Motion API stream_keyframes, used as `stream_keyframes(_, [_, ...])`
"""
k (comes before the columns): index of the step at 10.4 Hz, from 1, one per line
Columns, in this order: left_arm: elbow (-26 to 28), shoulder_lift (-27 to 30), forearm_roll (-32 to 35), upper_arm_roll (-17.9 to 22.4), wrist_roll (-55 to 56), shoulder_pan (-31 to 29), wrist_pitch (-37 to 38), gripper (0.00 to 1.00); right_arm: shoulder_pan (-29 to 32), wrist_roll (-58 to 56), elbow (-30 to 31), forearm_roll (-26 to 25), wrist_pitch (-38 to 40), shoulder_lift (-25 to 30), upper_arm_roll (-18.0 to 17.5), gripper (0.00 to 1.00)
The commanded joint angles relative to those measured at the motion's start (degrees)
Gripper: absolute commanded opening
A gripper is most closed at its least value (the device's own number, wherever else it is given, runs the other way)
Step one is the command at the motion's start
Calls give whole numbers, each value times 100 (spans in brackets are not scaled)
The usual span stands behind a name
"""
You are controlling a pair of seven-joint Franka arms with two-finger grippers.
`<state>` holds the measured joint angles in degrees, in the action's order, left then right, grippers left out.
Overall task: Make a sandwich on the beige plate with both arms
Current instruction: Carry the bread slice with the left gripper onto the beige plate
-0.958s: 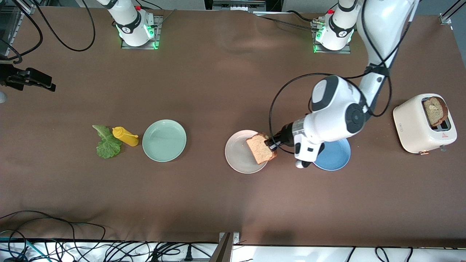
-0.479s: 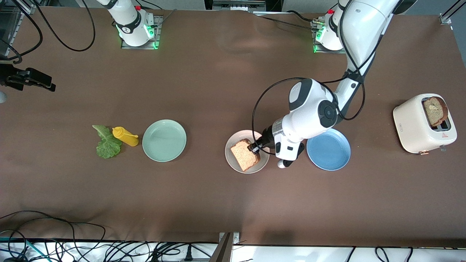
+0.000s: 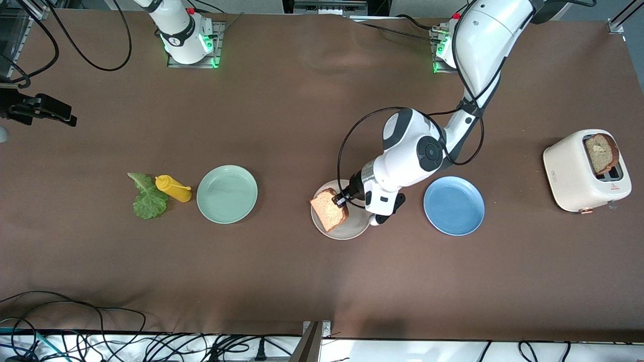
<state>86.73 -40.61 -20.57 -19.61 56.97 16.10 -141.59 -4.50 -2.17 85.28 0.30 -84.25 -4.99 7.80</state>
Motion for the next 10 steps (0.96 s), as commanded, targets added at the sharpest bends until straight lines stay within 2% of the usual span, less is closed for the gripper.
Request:
stream_keyframes(1, [37,-17,-114,80,-19,77,-132,0,10,-29,-99,85,111,15,20,100])
stream_keyframes(7, [265,-70,159,89,-98,-2,-132,0,10,-29,-99,85,111,15,20,100])
stream_keyframes(8, [309,-70,202,89,-107,-19,-124,4,10,-29,-99,85,111,15,20,100])
stream_keyframes(10, [309,-61,194,89,-107,-37,-115,20,19,-29,-99,85,111,15,29,100])
